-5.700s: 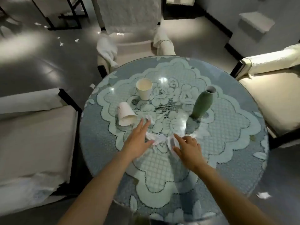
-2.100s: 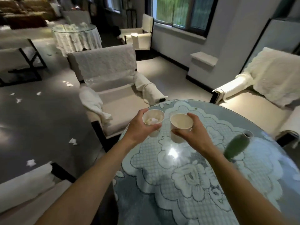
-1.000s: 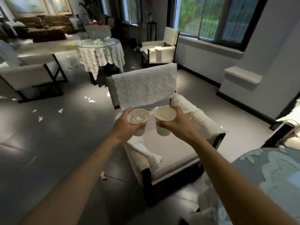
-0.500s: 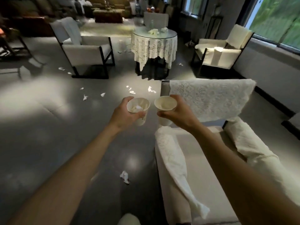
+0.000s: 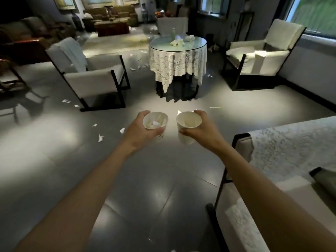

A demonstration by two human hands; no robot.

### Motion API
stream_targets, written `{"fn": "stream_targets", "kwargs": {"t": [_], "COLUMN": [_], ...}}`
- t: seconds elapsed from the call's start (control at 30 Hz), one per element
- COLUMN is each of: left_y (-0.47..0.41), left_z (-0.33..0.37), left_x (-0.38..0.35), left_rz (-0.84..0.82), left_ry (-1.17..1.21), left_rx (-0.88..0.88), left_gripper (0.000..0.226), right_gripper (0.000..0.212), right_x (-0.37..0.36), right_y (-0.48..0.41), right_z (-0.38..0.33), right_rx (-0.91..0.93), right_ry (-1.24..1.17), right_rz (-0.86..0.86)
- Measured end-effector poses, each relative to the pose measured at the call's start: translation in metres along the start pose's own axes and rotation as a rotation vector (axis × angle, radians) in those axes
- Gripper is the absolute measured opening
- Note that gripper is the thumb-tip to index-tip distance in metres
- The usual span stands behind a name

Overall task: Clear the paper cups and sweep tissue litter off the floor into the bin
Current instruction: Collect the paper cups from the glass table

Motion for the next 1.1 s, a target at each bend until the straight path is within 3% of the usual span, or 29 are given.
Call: {"fn": "stream_targets", "kwargs": {"t": [0.07,0.33,0.7,0.93,1.1], "left_y": [-0.055,-0.31,-0.661,-0.9,-1.06], "left_z": [-0.005,-0.027,0.021,0.035,0.071], "left_x": [-0.007,-0.088,-0.229,-0.352,-0.435], "left_rz": [-0.062,-0.179,-0.269,-0.324,-0.369], "left_ry": [0.01,0.044,0.17,0.22,0.19], "left_rx": [-0.007,-0.065,-0.063,-0.078,-0.139], "left_gripper": [0.088,0.069,0.072,0.057,0.066], "right_gripper": [0.082,0.071,0.056,0.071,0.073], "right_x": [-0.004,0.012,0.124,0.186,0.257], "right_y": [-0.047,-0.286,-0.619,-0.837,-0.982], "right_z": [0.006,0.07,0.138,0.242,0.297], "right_rx": [-0.022,-0.082,-0.129,-0.197,-0.257], "right_ry": [0.005,0.04,0.037,0.06,0.021], "right_rz": [0.028,0.124,0.185,0.245,0.289]}}
Point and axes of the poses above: each hand's wrist, its own y-axis away from the middle knuckle, its own x-axis out of the back of the hand, z = x × y, the point moved 4 cm from there along -y, towards the middle knuckle, and after that the axes turned 9 degrees about y, right-handed, at the moved point
